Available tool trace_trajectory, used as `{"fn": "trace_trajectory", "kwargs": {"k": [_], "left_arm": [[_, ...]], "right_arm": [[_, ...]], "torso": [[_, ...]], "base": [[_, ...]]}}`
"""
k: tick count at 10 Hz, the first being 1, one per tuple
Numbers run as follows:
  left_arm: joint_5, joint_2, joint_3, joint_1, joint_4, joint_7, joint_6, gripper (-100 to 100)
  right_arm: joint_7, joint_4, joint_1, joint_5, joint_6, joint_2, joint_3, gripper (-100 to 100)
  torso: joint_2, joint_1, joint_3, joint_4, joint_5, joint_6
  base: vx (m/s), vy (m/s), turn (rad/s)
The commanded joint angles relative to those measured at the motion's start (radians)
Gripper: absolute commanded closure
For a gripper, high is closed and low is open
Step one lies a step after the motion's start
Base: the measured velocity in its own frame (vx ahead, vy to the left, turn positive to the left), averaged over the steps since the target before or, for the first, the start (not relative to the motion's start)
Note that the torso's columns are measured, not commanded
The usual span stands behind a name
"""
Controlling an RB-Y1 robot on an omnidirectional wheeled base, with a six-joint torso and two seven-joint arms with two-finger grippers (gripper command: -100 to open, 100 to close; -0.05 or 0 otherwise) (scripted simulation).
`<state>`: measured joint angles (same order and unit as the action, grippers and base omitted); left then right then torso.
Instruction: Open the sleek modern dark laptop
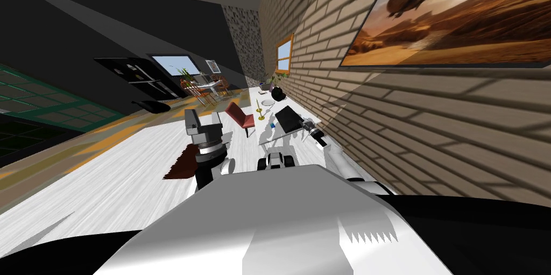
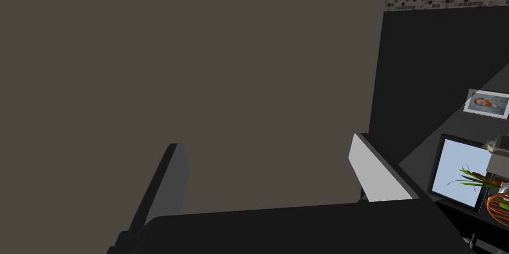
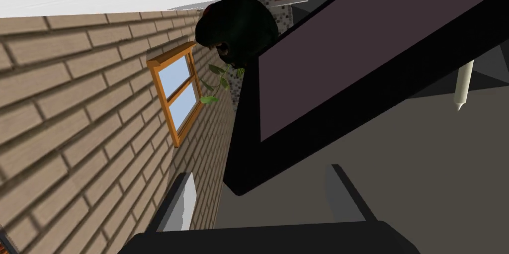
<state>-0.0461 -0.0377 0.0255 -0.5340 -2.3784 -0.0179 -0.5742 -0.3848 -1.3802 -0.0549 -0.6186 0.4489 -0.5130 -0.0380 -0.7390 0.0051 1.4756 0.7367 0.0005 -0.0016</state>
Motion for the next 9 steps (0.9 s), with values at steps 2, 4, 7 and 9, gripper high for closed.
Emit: {"fn": "trace_trajectory", "kwargs": {"k": [2,4,7,9], "left_arm": [[0.000,0.000,0.000,0.000,0.000,0.000,0.000,0],[0.000,0.000,0.000,0.000,0.000,0.000,0.000,0],[0.000,0.000,0.000,0.000,0.000,0.000,0.000,0],[0.000,0.000,0.000,0.000,0.000,0.000,0.000,0]], "right_arm": [[0.065,-0.014,0.022,0.009,-0.038,-0.069,0.004,-100],[0.099,-0.024,0.030,0.015,-0.057,-0.105,0.007,-100],[0.132,-0.026,0.046,0.021,-0.074,-0.142,0.009,-100],[0.135,-0.025,0.046,0.021,-0.074,-0.144,0.009,0]], "torso": [[-0.001,-0.002,-0.001,0.002,0.000,0.001],[0.001,-0.006,0.000,0.001,-0.001,0.002],[0.001,-0.005,0.000,0.001,-0.001,0.002],[0.003,-0.006,0.001,0.001,-0.001,0.002]], "base": [[-0.043,0.048,0.035],[-0.035,0.035,0.029],[-0.038,0.027,0.034],[0.000,0.000,0.000]]}}
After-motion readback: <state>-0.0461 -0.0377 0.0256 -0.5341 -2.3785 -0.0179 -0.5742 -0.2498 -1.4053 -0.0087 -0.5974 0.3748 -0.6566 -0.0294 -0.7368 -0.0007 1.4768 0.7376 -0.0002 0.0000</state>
